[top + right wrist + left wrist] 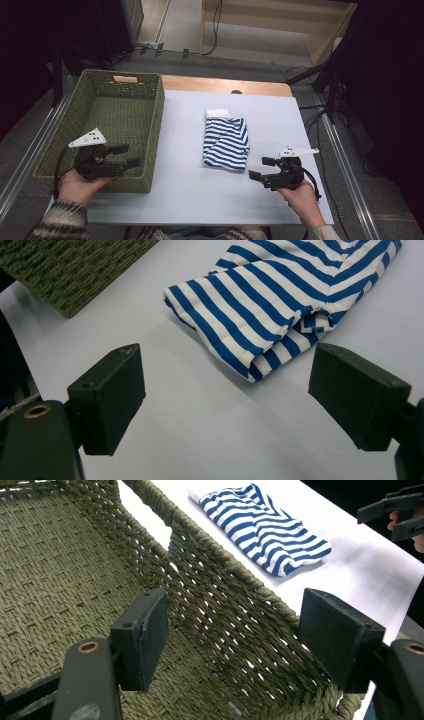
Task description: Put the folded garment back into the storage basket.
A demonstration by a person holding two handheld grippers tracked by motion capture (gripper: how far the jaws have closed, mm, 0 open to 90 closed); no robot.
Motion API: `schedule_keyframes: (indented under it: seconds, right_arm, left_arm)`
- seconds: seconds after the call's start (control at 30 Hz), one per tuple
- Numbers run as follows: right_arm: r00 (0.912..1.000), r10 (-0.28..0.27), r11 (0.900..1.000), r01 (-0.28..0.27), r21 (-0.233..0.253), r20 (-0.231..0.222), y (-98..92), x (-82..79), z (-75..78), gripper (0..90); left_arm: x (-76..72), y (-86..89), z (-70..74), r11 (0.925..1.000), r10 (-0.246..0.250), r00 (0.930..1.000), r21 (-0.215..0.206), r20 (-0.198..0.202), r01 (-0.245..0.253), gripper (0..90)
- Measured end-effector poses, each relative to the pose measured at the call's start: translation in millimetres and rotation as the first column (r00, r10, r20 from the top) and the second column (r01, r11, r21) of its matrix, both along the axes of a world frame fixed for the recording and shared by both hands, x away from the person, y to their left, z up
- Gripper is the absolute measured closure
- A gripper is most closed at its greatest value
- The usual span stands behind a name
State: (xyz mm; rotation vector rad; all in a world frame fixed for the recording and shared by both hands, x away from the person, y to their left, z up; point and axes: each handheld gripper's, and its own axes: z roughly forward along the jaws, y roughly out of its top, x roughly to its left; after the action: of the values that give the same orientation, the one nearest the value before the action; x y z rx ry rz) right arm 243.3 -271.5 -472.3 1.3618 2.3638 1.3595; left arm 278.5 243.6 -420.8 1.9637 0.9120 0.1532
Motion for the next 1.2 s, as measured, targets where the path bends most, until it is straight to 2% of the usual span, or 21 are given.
schedule_keyframes:
  seconds: [0.57, 0.67, 0.77, 1.0, 1.1, 1.2]
  right_arm:
    - [1.0, 0.002, 1.0, -0.002, -0.004, -0.003, -0.3, 0.1, -0.3, 13.1]
    - [1.0, 0.004, 1.0, -0.004, -0.004, -0.005, 0.1, 0.2, -0.5, 13.1]
    - [1.0, 0.005, 1.0, -0.005, -0.005, -0.004, 0.3, 0.1, -0.6, 13.1]
    - [1.0, 0.003, 1.0, -0.004, -0.01, -0.008, -0.1, 0.5, -1.1, 13.1]
    - [1.0, 0.002, 1.0, -0.003, -0.011, -0.008, -0.1, 0.0, -1.1, 13.1]
    - [0.9999, 0.003, 1.0, -0.003, -0.011, -0.01, -0.5, 0.2, -1.8, 13.1]
  left_arm:
    - [1.1, -0.4, 0.3, 1.0, 0.0, 0.9999, 0.007, -0.011, 0.0, 28.1]
    - [0.8, -0.7, 1.1, 0.9999, 0.012, 0.9999, 0.002, -0.006, -0.012, 28.1]
    - [2.6, -1.8, 3.1, 0.9994, 0.034, 0.9989, 0.012, -0.033, -0.034, 28.0]
    - [3.3, -2.5, 5.7, 0.9981, 0.059, 0.9976, 0.021, -0.037, -0.059, 27.9]
    - [1.6, -3.4, 8.8, 0.9979, 0.063, 0.9978, -0.011, -0.023, -0.063, 28.0]
    - [-0.1, -7.8, 14.6, 0.9984, 0.053, 0.9986, -0.019, -0.004, -0.054, 27.9]
